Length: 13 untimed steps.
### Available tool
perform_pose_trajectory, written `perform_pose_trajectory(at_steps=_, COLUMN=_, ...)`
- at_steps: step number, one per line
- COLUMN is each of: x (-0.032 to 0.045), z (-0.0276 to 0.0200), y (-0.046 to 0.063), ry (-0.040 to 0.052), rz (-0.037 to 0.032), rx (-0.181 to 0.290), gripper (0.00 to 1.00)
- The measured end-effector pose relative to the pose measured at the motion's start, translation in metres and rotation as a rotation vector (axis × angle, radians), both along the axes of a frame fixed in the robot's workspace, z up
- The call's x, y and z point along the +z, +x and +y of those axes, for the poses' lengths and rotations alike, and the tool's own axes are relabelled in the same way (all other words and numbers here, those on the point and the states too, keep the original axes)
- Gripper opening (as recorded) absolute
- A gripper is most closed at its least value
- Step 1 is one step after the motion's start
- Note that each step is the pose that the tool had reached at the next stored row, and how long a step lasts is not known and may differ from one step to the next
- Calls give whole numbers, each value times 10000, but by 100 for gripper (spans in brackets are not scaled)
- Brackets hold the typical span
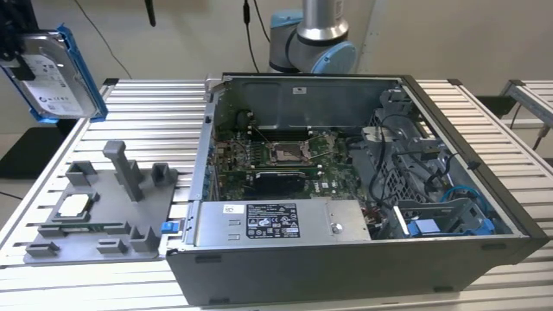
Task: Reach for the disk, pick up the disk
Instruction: 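Pick up the disk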
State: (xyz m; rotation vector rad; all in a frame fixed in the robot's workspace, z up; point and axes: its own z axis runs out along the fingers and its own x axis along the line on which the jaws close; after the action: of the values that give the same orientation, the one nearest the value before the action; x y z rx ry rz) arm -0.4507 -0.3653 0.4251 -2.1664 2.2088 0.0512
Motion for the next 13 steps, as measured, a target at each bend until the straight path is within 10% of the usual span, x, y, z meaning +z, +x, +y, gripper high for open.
perform_pose_trajectory(at_steps=13, x=338, z=0, y=-1, ry=-10, rz=-1, rx=23, gripper=0)
